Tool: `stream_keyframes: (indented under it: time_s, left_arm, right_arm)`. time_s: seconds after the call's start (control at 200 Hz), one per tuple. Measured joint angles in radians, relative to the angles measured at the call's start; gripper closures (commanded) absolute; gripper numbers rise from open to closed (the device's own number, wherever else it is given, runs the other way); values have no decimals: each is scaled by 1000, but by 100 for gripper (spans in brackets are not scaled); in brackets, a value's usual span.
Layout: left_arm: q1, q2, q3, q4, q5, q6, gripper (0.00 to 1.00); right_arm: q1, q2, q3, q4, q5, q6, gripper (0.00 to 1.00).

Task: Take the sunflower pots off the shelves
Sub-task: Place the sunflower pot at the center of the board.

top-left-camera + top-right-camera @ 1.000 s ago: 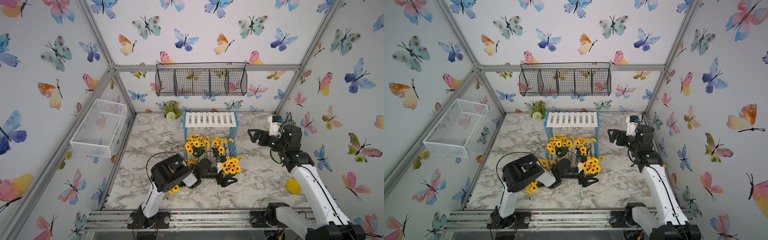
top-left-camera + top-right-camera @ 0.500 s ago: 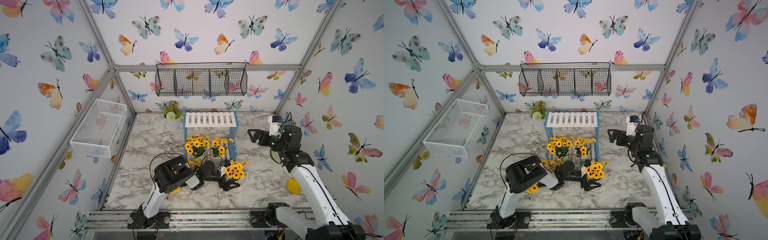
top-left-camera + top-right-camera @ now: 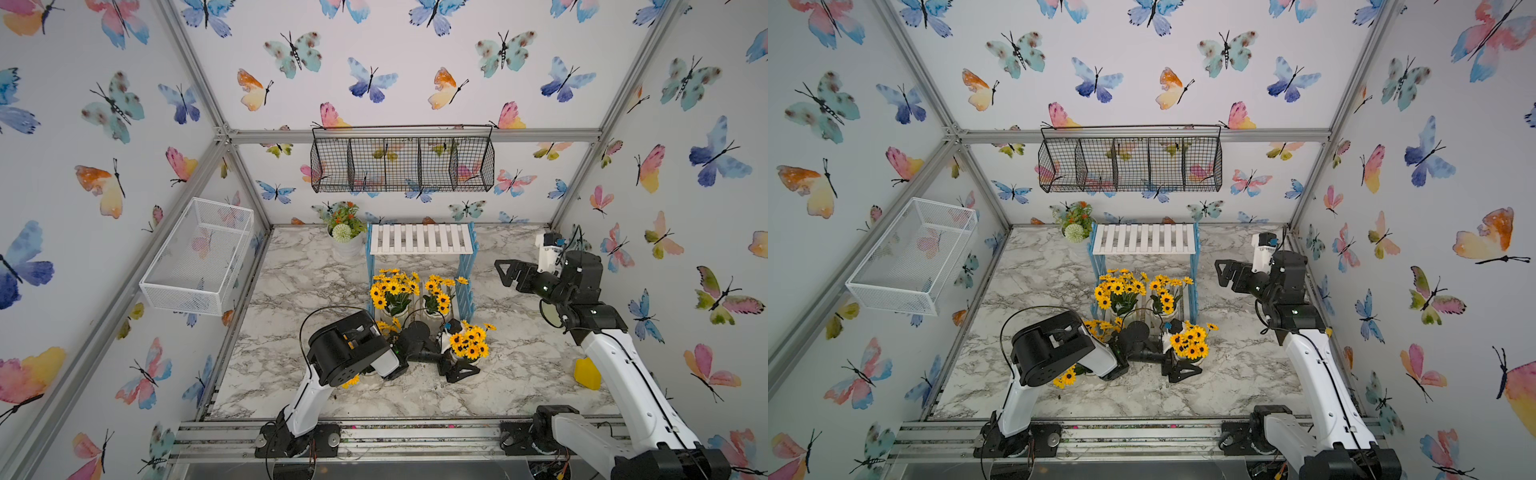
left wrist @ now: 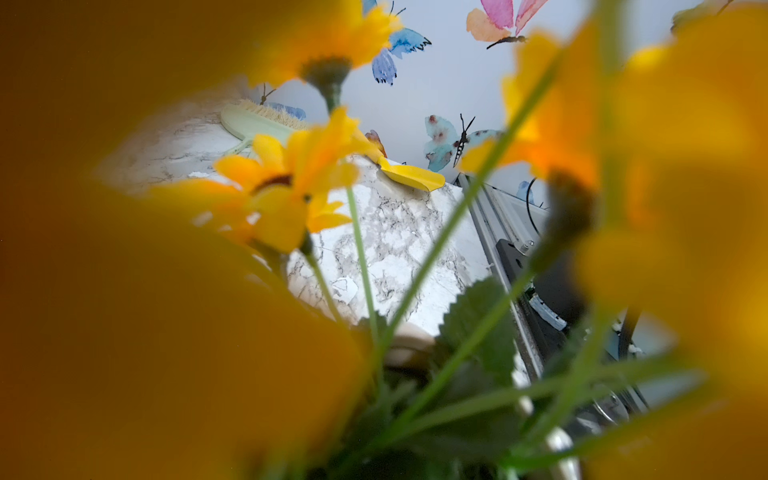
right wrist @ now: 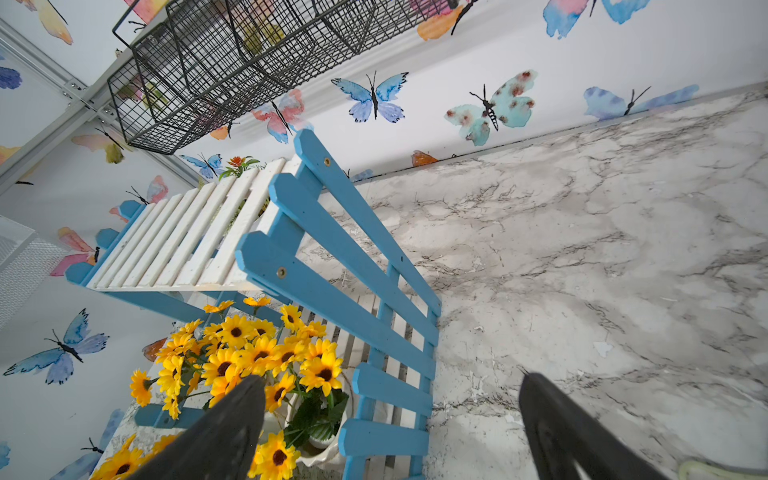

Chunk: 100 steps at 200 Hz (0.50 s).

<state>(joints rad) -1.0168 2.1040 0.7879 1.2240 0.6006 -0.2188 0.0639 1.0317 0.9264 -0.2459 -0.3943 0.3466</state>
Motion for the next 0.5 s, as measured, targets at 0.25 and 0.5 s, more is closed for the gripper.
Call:
stream_keyframes:
  time_s: [0.25,0.5]
  left_arm:
    - [-11,0,0,13,8,16,2]
    - [-18,-4,-1,13,8,40,2]
  right_arm:
    - [0,-3,0,0,0,0,2]
    - [0,-3,0,0,-5,0,2]
